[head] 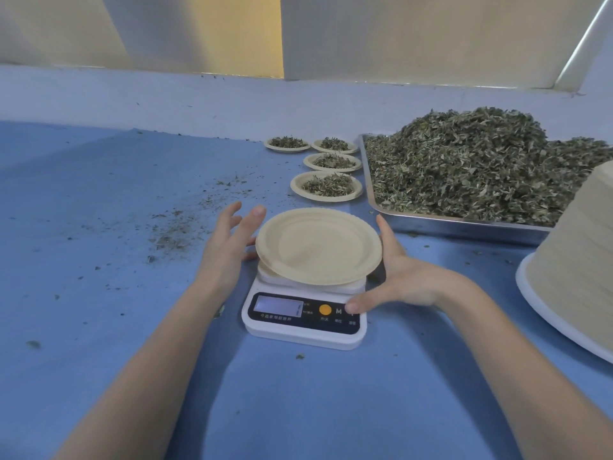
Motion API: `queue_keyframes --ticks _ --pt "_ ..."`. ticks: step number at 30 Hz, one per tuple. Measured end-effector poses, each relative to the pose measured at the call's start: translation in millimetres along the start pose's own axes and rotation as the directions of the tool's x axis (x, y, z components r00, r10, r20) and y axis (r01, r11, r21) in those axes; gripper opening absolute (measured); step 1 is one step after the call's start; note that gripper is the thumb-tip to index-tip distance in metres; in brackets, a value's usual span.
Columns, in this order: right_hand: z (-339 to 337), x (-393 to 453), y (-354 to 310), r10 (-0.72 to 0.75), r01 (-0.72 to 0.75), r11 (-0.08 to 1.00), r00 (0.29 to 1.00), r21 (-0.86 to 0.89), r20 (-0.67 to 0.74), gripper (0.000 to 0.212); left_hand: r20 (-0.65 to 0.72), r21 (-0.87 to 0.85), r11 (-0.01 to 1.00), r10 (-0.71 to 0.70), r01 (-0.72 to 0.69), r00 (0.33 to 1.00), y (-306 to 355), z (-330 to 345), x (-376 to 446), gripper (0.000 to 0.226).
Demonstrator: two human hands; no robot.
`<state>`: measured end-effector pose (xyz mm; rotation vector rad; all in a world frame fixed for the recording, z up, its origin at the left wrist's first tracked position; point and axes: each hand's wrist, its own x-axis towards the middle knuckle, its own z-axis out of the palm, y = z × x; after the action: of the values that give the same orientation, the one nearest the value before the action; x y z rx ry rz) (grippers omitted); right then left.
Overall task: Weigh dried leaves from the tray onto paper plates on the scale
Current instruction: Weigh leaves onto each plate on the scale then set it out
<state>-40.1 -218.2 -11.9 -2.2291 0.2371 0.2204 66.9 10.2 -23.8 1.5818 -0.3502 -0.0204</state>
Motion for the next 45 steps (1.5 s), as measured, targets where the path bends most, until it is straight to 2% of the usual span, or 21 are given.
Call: queue_keyframes --ticks 5,9,12,14,16,18,19,20,21,23,25,27,29,32,34,36,38,39,40,42,45 --pt "-2 -5 3 -0.038 0.053 0.968 0.997 0.246 -0.067 0.157 0.003 -0.021 1.0 -0.011 0.011 1.0 4 0 -2 0.095" --pt "-3 -3 4 -0.06 0.087 0.937 0.994 0.339 -0.088 0.149 0.006 0.028 1.0 -0.012 0.012 1.0 4 -2 -2 0.09" --pt "-7 -2 -2 -0.084 0.169 0.843 0.979 0.512 -0.184 0.131 0.006 0.22 0.972 0.086 -0.085 0.996 11 1 -3 0.088" --pt "-13 -1 -10 -0.091 0.24 0.773 0.958 0.587 -0.271 0.112 0.076 0.367 0.909 0.183 -0.198 0.98 24 9 1 0.076" --pt "-21 1 -19 -0.095 0.282 0.802 0.931 0.527 -0.353 0.095 0.173 0.464 0.835 0.24 -0.294 0.955 40 26 11 0.057" --pt "-27 6 -25 -0.124 0.357 0.863 0.835 0.357 -0.536 0.06 0.269 0.481 0.803 0.246 -0.351 0.931 52 49 26 0.052" --pt "-32 9 -28 -0.161 0.363 0.912 0.749 0.193 -0.643 0.042 0.314 0.47 0.799 0.245 -0.375 0.917 57 64 34 0.053" --pt "-38 13 -28 -0.222 0.289 0.957 0.67 -0.027 -0.708 0.032 0.359 0.456 0.796 0.245 -0.399 0.901 62 79 41 0.054" --pt "-44 18 -28 -0.282 0.161 0.959 0.636 -0.234 -0.718 0.031 0.406 0.449 0.787 0.242 -0.423 0.881 64 95 48 0.055" --pt "-60 31 -23 -0.255 -0.124 0.885 0.676 -0.448 -0.691 0.038 0.5 0.477 0.739 0.216 -0.475 0.838 65 126 61 0.054" --pt "-81 47 -14 -0.077 -0.354 0.82 0.709 -0.449 -0.701 0.042 0.573 0.543 0.647 0.181 -0.536 0.799 62 150 76 0.054" --pt "-101 65 -4 0.066 -0.464 0.777 0.731 -0.425 -0.679 0.041 0.618 0.609 0.566 0.102 -0.556 0.78 58 168 92 0.054" --pt "-116 84 7 0.119 -0.451 0.772 0.795 -0.448 -0.595 0.047 0.633 0.668 0.511 -0.008 -0.541 0.774 55 179 108 0.05" --pt "-130 120 19 0.088 -0.323 0.808 0.893 -0.492 -0.441 0.065 0.616 0.714 0.488 -0.099 -0.501 0.781 52 194 136 0.039" --pt "-135 144 21 0.007 -0.257 0.832 0.892 -0.492 -0.453 0.067 0.619 0.716 0.488 -0.115 -0.499 0.777 51 203 150 0.031" --pt "-141 164 17 -0.126 -0.185 0.841 0.847 -0.508 -0.517 0.055 0.63 0.715 0.477 -0.123 -0.511 0.767 50 213 161 0.029" --pt "-147 181 6 -0.253 -0.131 0.789 0.822 -0.601 -0.511 0.038 0.627 0.726 0.465 -0.146 -0.507 0.765 49 221 171 0.036" --pt "-151 187 0 -0.266 -0.132 0.747 0.839 -0.652 -0.475 0.034 0.622 0.733 0.464 -0.161 -0.497 0.766 49 224 175 0.039" --pt "-153 194 -4 -0.23 -0.156 0.704 0.873 -0.693 -0.431 0.034 0.616 0.739 0.467 -0.177 -0.485 0.768 48 227 178 0.042" --pt "-154 201 -8 -0.041 -0.244 0.636 0.937 -0.732 -0.348 0.036 0.606 0.742 0.487 -0.191 -0.461 0.772 47 229 184 0.052" --pt "-152 195 -9 0.153 -0.3 0.621 0.952 -0.724 -0.264 0.034 0.616 0.721 0.521 -0.18 -0.457 0.767 46 229 187 0.056"
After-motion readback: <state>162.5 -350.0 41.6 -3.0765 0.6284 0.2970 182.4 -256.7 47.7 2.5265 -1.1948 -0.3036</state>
